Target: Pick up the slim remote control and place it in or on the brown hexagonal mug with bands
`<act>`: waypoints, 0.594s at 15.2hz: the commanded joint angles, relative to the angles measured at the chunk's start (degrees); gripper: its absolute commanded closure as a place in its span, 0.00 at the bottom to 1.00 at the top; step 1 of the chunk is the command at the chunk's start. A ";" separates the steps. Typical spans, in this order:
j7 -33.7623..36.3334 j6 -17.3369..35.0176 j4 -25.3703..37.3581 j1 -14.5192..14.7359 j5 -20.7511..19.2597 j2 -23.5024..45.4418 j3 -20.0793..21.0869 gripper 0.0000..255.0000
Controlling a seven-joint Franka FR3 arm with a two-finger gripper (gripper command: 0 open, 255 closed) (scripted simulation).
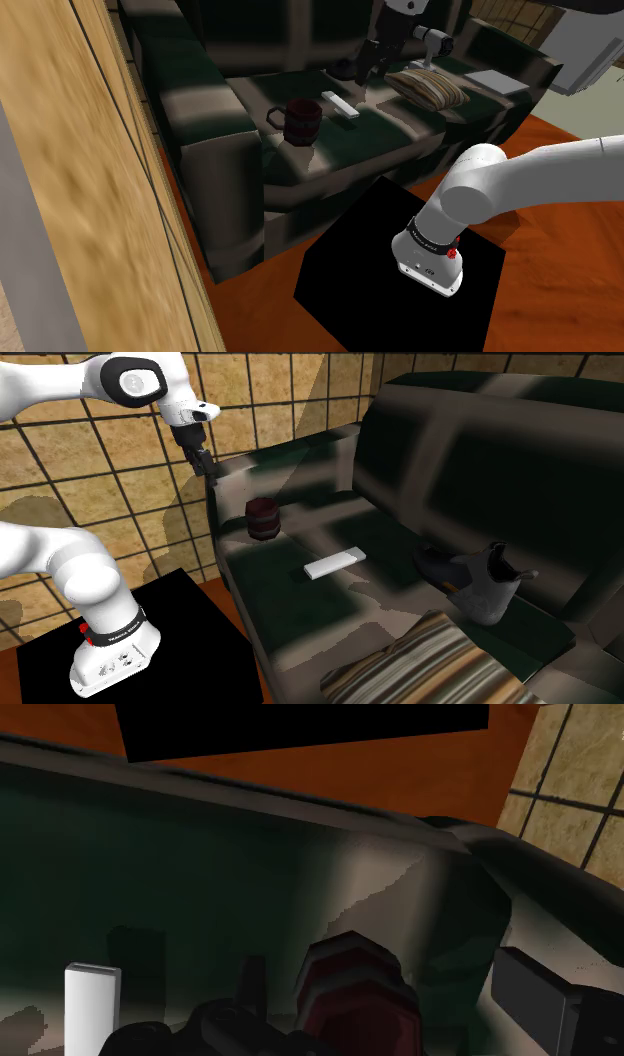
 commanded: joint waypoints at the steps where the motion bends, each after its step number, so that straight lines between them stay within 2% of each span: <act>1: 0.00 0.00 0.00 0.00 0.00 0.00 0.00 0.00; 9: -6.94 9.93 1.16 -2.15 -3.25 12.31 -7.01 0.00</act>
